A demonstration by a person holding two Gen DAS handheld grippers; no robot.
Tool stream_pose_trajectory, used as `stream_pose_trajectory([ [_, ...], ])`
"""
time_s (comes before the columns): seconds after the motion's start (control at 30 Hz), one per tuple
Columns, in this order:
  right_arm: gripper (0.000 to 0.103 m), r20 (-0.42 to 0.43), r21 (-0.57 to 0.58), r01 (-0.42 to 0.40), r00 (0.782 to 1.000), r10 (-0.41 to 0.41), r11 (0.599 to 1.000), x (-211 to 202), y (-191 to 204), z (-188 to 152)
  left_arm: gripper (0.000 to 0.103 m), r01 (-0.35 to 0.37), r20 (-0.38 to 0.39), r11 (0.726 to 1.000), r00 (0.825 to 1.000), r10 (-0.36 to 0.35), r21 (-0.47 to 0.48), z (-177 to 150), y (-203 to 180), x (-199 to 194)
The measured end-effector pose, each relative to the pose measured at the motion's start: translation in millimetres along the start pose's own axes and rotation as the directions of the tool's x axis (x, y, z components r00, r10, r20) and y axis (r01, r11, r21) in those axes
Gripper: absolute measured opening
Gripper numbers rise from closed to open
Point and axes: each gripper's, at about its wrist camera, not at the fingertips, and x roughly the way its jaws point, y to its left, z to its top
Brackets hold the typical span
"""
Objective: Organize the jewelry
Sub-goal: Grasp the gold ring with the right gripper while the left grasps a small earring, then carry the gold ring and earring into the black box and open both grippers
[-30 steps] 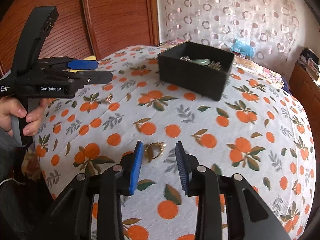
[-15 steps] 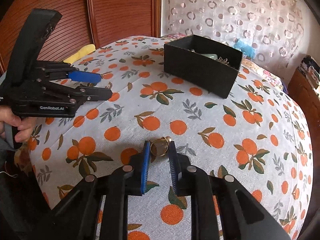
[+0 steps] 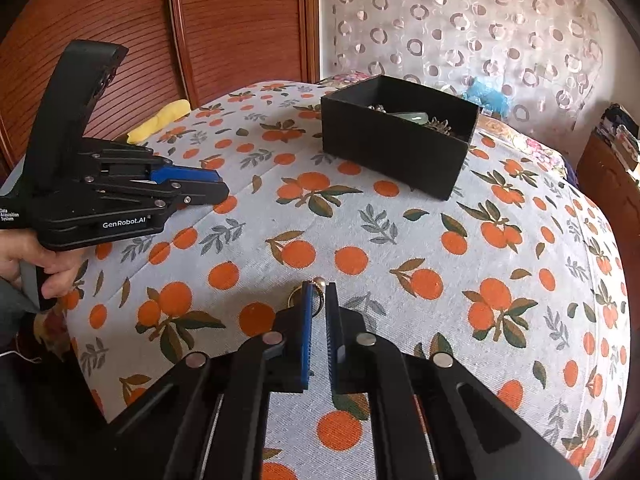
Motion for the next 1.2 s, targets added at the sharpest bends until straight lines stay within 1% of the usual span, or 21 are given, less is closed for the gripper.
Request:
stream_pose_trajectory([
  [0.13, 0.007, 0.001, 0.009, -0.003, 1.000, 0.003, 1.000, 1, -1, 2, 0.015, 0.011, 0.024, 1.000, 1.000, -0.011, -0.004, 2, -3, -7],
  [0.2, 0.007, -0.012, 0.011, -0.001, 1.000, 0.001, 1.000, 4, -2, 2, 0.015, 0.014, 0.039, 1.000, 0.999, -0.014, 0.002, 5, -7, -13],
  [0.37, 0.008, -0.030, -0.012, 0.007, 1.000, -0.008, 1.000, 8, 1, 4, 0.015, 0.012, 0.073, 1.000, 0.997, -0.014, 0.026, 12, -19, -21],
  [0.47, 0.007, -0.033, -0.025, 0.021, 0.999, -0.022, 0.999, 9, 1, 5, 0.015, 0.008, 0.083, 0.999, 0.997, -0.011, 0.033, 18, -24, -23],
  [0.6, 0.006, -0.025, -0.022, 0.014, 1.000, -0.015, 1.000, 10, -2, 7, 0.015, 0.004, 0.089, 0.999, 0.996, -0.007, 0.037, 23, -25, -21],
  [0.8, 0.006, 0.019, 0.010, 0.014, 1.000, -0.014, 1.000, 4, -19, 20, 0.015, -0.008, 0.105, 0.999, 0.994, 0.004, 0.038, 34, -23, -18],
  [1.03, 0.006, 0.088, 0.031, 0.021, 0.996, -0.024, 0.999, -4, -40, 49, 0.015, -0.014, 0.121, 0.999, 0.993, 0.010, 0.036, 45, -21, -14],
  [1.2, 0.006, 0.131, 0.058, 0.026, 0.991, -0.034, 0.998, -3, -61, 74, 0.015, -0.004, 0.145, 0.999, 0.989, -0.002, 0.040, 53, -18, -12],
])
